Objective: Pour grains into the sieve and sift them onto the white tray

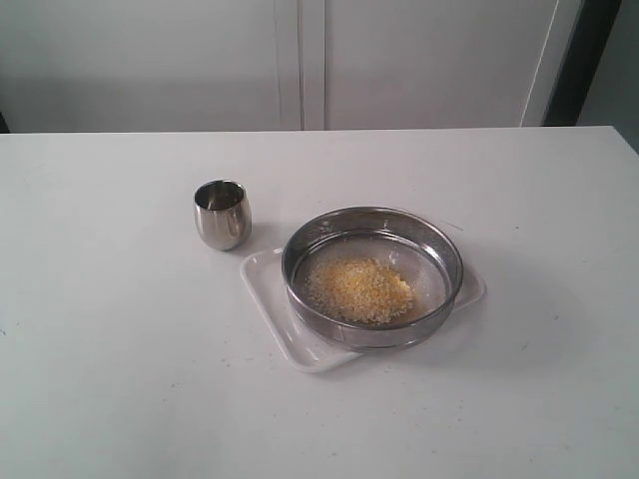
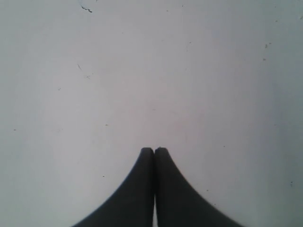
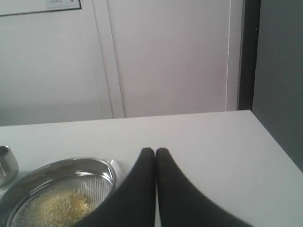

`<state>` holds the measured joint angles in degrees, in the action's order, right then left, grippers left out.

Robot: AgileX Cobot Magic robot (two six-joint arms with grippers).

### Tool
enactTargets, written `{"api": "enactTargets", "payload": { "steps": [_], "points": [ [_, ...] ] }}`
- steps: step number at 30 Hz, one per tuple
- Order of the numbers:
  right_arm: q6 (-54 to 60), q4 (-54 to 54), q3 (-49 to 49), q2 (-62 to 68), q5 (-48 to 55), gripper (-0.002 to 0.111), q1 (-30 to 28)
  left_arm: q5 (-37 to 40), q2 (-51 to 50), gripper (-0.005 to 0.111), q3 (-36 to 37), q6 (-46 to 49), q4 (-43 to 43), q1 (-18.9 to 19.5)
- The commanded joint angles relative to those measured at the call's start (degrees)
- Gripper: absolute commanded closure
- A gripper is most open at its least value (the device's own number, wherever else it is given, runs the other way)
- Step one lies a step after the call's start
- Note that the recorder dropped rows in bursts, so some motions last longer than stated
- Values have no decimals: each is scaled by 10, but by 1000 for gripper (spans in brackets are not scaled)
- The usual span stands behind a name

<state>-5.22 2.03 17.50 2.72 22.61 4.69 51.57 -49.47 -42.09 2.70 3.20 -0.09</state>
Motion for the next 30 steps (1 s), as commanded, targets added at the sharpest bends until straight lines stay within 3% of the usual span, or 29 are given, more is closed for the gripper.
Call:
{"api": "enactTargets", "payload": {
  "steps": [1, 7, 24, 30],
  "points": [
    [3, 6, 47, 53, 48, 108, -1, 3, 5, 107, 4, 3, -1, 0],
    [3, 6, 81, 110, 36, 108, -1, 3, 5, 107, 4, 3, -1, 0],
    [3, 6, 81, 112, 17, 108, -1, 3, 5, 107, 4, 3, -1, 0],
    [3, 6, 110, 158, 65, 108, -1, 3, 5, 107, 4, 3, -1, 0]
  ]
}}
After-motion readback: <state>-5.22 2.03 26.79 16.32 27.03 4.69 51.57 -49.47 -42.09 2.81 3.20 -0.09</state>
